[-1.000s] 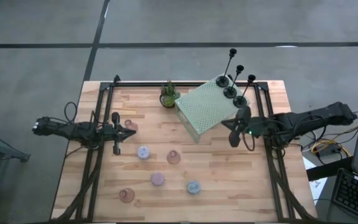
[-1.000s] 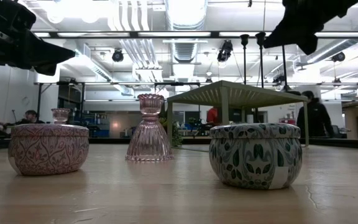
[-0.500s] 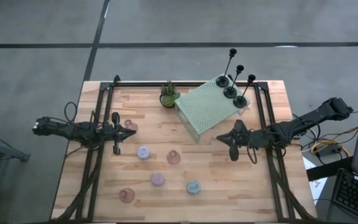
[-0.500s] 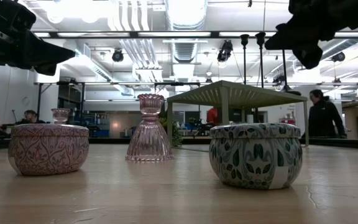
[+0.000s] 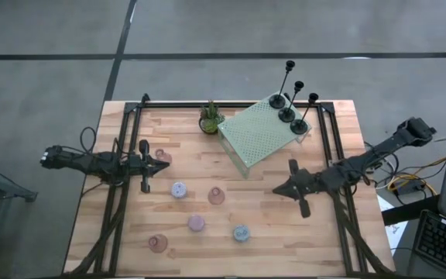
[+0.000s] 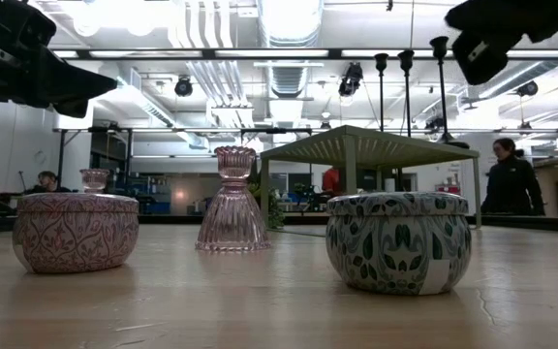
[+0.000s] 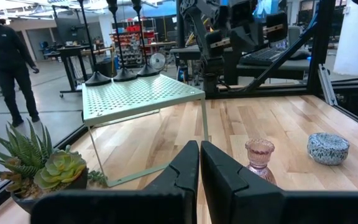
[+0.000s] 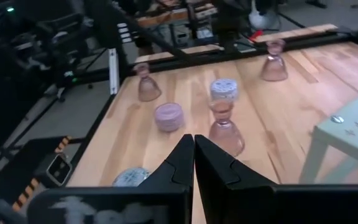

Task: Pick & Place candle stick holders
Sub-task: Put the right pink candle holder on the shelf

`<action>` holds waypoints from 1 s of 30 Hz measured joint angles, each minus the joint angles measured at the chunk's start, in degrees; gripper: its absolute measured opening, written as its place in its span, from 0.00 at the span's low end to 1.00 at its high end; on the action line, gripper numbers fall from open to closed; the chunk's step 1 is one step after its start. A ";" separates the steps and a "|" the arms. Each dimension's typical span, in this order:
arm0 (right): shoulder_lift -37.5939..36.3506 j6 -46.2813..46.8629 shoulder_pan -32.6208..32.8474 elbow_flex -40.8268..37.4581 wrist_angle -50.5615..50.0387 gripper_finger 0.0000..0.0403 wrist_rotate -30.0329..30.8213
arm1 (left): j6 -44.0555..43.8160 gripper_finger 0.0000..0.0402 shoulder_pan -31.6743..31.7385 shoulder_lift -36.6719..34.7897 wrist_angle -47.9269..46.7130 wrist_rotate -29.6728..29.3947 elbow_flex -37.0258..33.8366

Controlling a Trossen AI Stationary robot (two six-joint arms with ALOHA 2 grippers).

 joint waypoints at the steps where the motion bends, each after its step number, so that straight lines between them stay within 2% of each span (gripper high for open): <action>1: -0.46 -0.64 0.40 -0.04 -0.17 0.02 -0.02 | -0.01 0.05 -0.02 -0.01 0.01 -0.02 -0.01; 8: -7.18 -6.15 2.79 -1.73 -0.57 0.02 -3.22 | 0.00 0.05 0.00 0.00 0.01 -0.01 -0.01; 15: -20.73 -6.99 2.75 -10.12 -1.22 0.02 -3.24 | 0.00 0.05 0.00 0.00 0.01 -0.01 -0.02; 23: -35.92 -5.59 2.68 -17.42 -5.29 0.02 -0.23 | 0.00 0.05 0.00 0.00 0.02 0.00 -0.02; 30: -43.28 -8.83 2.53 -18.45 -10.03 0.02 0.30 | -0.01 0.05 0.00 -0.02 0.01 -0.02 -0.01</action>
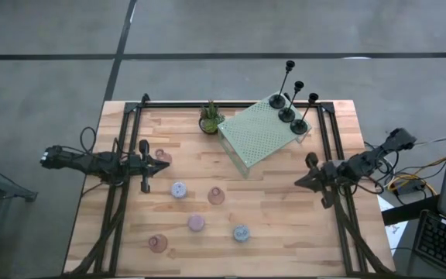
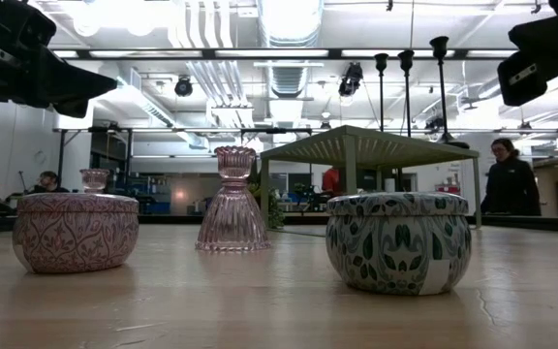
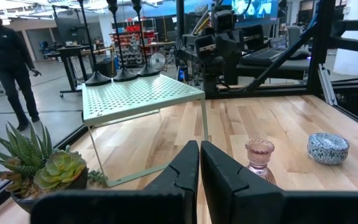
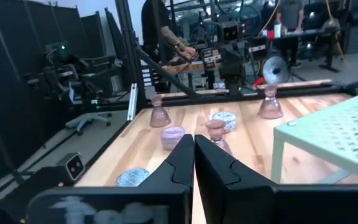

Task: Pick & Place candle stick holders
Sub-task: Put the right pink candle holder on the shelf

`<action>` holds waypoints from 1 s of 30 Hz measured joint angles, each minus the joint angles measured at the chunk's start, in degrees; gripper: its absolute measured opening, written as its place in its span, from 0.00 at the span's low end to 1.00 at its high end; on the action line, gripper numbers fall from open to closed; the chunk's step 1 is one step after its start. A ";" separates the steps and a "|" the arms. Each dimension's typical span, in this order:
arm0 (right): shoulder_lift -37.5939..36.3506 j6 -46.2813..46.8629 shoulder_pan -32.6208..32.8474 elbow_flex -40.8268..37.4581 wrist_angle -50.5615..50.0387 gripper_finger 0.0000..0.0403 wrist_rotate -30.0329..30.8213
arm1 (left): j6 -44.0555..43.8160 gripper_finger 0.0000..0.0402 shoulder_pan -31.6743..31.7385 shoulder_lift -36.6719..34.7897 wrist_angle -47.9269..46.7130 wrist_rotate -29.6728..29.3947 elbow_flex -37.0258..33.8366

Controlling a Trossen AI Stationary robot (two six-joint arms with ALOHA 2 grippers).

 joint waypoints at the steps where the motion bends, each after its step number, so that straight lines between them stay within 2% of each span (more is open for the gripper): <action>1: -0.74 -0.29 -0.03 -0.04 -0.60 0.02 0.07 | -0.01 0.05 -0.01 0.02 0.01 0.02 0.01; 8: -5.00 0.91 -0.08 -0.11 -5.24 0.02 0.42 | 0.01 0.05 0.00 0.00 0.00 0.00 -0.01; 12: -6.68 1.39 -0.14 -0.09 -8.46 0.02 6.68 | 0.01 0.05 -0.02 0.00 0.01 0.02 -0.01; 15: -6.60 1.10 -0.20 0.17 -12.08 0.02 8.89 | 0.01 0.05 -0.02 0.02 -0.01 -0.01 0.01; 22: -6.26 7.32 -0.30 0.18 -13.47 0.02 5.56 | -0.02 0.05 -0.01 0.00 0.01 -0.01 0.02; 30: -5.70 2.15 -0.32 0.02 -13.31 0.02 4.40 | 0.00 0.05 -0.02 0.00 0.00 0.00 -0.01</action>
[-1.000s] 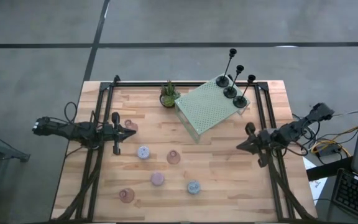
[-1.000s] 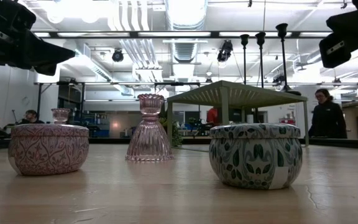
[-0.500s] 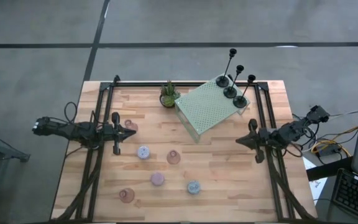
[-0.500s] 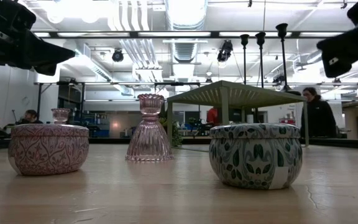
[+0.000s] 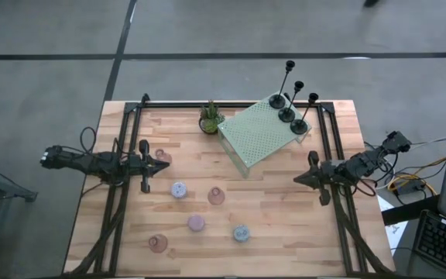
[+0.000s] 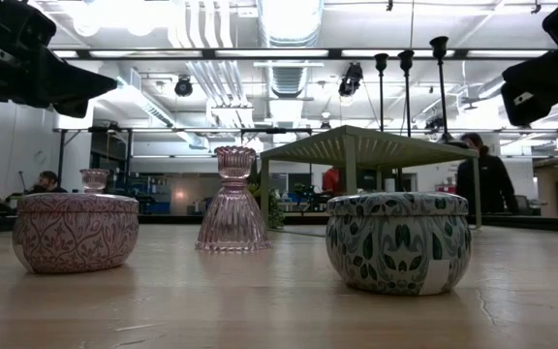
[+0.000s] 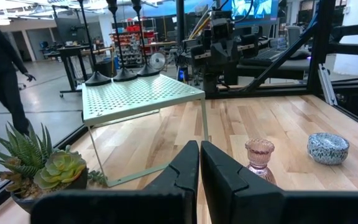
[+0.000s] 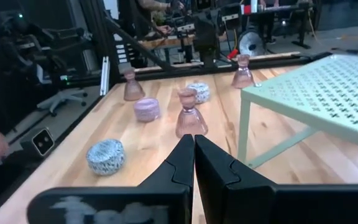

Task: Pick & Place candle stick holders
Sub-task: Put the right pink candle holder on the shelf

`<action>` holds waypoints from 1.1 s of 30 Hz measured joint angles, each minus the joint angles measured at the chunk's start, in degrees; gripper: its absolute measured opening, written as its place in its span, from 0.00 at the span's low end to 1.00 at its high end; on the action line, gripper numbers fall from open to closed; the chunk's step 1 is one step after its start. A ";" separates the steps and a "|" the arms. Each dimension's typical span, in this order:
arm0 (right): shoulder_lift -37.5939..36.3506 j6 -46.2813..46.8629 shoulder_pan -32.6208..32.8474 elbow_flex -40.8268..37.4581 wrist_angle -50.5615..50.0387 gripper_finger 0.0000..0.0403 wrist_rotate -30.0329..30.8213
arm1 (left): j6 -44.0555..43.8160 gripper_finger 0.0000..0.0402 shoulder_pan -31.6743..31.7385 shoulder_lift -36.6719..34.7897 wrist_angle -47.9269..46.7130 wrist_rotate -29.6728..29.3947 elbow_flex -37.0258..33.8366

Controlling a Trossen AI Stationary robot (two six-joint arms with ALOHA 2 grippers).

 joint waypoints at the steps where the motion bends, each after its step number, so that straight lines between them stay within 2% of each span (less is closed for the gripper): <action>1: -0.05 -0.43 0.01 0.00 0.01 0.02 0.03 | 0.01 0.05 0.02 0.00 0.01 0.01 0.00; 10: -0.05 -3.52 0.01 0.00 0.20 0.02 0.08 | 0.18 0.05 0.00 0.02 0.01 -0.01 0.00; 12: -0.05 -4.92 0.01 0.00 0.22 0.02 0.37 | 2.79 0.05 0.00 0.02 -0.28 -0.03 0.25; 18: -0.03 -7.89 -0.05 -0.08 0.31 0.02 7.24 | 4.31 0.05 0.02 0.13 -0.08 -0.01 1.28; 23: -0.06 -8.81 -0.04 -0.11 0.22 0.02 6.43 | 4.44 0.05 0.02 0.28 0.86 -0.93 0.88; 29: -0.05 -10.41 -0.02 -0.11 0.17 0.02 5.34 | -6.73 0.05 0.02 0.65 13.89 -1.54 0.87; 33: -0.10 -10.43 -0.01 -0.11 0.13 0.02 10.73 | -15.28 0.05 0.02 0.83 25.97 -1.50 0.87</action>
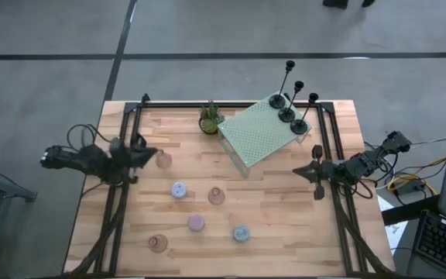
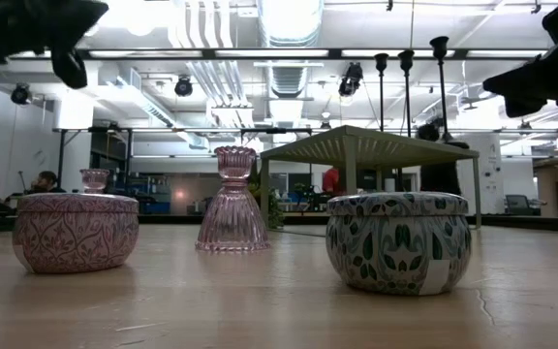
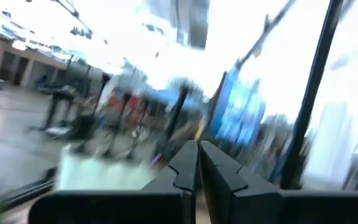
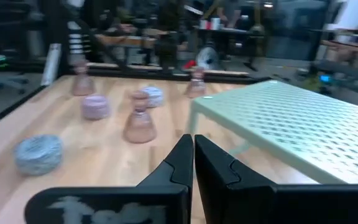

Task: Pick & Place candle stick holders
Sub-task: Put the right pink candle holder on the shelf

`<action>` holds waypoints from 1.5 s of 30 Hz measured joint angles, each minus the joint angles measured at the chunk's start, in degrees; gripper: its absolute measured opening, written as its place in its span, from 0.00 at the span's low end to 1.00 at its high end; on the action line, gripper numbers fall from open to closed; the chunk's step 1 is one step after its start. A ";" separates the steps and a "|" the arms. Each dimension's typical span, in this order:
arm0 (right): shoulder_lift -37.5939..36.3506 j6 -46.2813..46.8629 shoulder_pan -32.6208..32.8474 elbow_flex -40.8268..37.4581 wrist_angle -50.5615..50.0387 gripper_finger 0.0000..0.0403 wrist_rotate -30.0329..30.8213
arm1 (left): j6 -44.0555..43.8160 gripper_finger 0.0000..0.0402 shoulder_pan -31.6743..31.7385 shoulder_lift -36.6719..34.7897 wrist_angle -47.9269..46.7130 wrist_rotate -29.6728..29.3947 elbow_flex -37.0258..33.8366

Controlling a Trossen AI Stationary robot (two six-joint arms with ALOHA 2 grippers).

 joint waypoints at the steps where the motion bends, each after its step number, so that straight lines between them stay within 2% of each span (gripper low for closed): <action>1: -0.02 1.07 0.00 0.00 0.02 0.02 0.28 | -3.14 0.05 0.00 0.00 2.56 0.00 0.00; 3: 0.04 2.89 0.03 0.00 -0.04 0.02 0.05 | -6.06 0.05 0.09 0.02 5.96 -0.90 0.02; 7: 0.07 5.96 0.04 0.00 -0.04 0.02 -0.46 | -5.37 0.05 0.32 0.60 7.78 -8.89 0.17; 12: 0.05 8.22 0.04 0.00 0.00 0.02 -6.47 | -13.99 0.05 0.26 8.07 6.06 -6.06 0.11; 16: 0.64 6.86 0.02 0.00 -0.07 0.02 -5.84 | -17.32 0.08 0.24 19.38 5.88 -5.47 1.60; 20: 0.81 3.34 0.00 0.00 -0.05 0.02 -4.72 | -18.04 0.18 0.24 31.97 5.85 -5.55 6.88; 24: 0.81 3.98 0.04 0.00 -0.05 0.02 -4.72 | -15.61 0.34 0.24 43.04 5.27 -5.55 14.06; 29: 0.81 3.26 0.04 0.00 -0.03 0.02 -4.72 | -13.25 0.52 0.24 52.53 -8.09 -5.41 24.31; 33: 0.81 4.05 0.04 0.00 -0.03 0.02 -4.70 | -14.69 0.61 0.26 55.18 -14.70 -4.89 29.86; 38: 0.92 3.78 0.02 0.00 0.11 0.02 -4.69 | -14.69 0.62 -0.19 55.39 -16.54 -2.09 29.72; 45: 1.25 3.51 0.04 0.00 -0.14 0.02 -4.74 | -14.92 0.62 -1.40 62.15 -11.74 -0.68 30.02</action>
